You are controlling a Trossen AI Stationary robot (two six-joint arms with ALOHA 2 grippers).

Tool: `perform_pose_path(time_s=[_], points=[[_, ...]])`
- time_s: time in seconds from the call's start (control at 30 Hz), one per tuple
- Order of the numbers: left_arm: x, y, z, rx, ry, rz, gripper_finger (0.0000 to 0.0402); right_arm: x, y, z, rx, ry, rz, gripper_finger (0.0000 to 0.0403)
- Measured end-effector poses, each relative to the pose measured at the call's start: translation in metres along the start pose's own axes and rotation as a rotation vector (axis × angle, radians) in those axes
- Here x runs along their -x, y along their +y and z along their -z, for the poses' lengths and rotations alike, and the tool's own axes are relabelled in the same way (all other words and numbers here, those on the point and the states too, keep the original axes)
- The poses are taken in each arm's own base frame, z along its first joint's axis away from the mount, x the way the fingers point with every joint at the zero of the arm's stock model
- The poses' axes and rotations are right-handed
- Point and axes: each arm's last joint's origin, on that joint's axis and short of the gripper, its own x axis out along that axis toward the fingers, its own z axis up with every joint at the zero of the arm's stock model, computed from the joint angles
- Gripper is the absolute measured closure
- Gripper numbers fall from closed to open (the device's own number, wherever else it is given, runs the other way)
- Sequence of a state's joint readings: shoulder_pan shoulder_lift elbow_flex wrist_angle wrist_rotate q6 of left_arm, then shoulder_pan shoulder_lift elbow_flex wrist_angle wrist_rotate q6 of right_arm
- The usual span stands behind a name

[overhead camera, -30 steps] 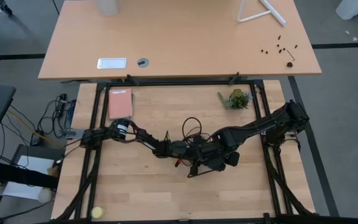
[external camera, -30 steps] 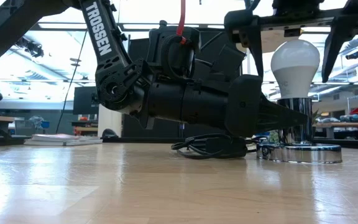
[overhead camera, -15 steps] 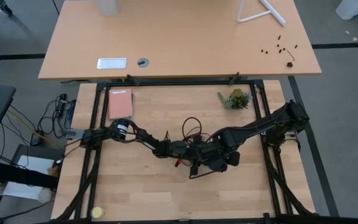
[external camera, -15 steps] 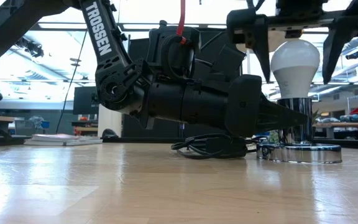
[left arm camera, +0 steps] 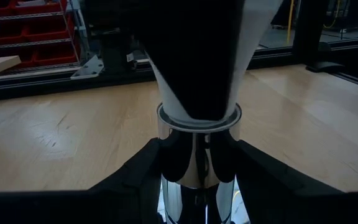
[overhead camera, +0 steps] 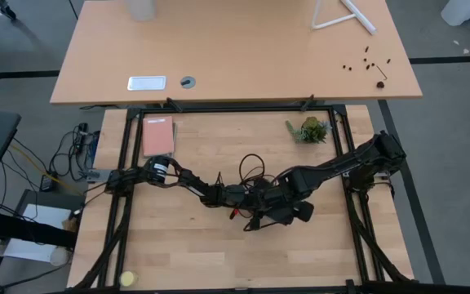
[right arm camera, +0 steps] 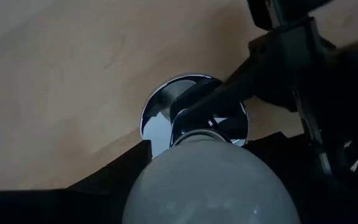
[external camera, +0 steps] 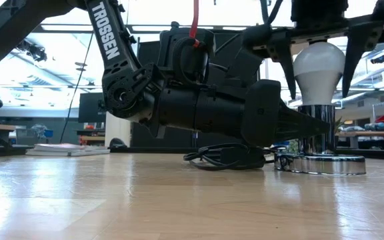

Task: Screw lightbulb
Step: Insert the lightbulb into the lamp

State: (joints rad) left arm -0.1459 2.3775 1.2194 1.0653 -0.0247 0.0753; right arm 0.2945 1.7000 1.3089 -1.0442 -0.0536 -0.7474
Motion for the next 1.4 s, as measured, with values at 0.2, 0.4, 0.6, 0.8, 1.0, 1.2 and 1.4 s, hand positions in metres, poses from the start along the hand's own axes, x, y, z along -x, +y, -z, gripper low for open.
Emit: perform_pose_path(time_s=[0.2,0.4,0.6,0.8,1.0,1.2,1.4], points=[[0.000,0.000,-0.001,0.001,-0.008,-0.006,0.0223,0.000,-0.003,0.000,-0.213,-0.020,0.011,0.0132],[0.000,0.000,-0.001,0.005,-0.016,-0.033,0.0223,0.000,-0.004,0.000,-0.462,-0.024,0.016,0.0142],[0.000,-0.002,-0.001,0.011,-0.024,-0.051,0.0223,-0.005,-0.002,0.003,-0.711,-0.018,0.015,0.0132],[0.001,-0.004,-0.002,0.006,-0.036,-0.074,0.0223,-0.009,-0.001,0.004,-0.912,-0.011,0.013,0.0140],[0.001,-0.004,-0.003,0.006,-0.040,-0.080,0.0223,-0.010,-0.002,0.004,-1.101,-0.017,0.033,0.0143],[0.001,-0.003,-0.003,0.009,-0.040,-0.092,0.0223,-0.010,-0.003,0.005,-1.394,-0.022,0.045,0.0130],[0.001,-0.003,-0.003,0.025,-0.040,-0.109,0.0223,-0.010,-0.003,0.006,-1.731,-0.025,0.070,0.0145]])
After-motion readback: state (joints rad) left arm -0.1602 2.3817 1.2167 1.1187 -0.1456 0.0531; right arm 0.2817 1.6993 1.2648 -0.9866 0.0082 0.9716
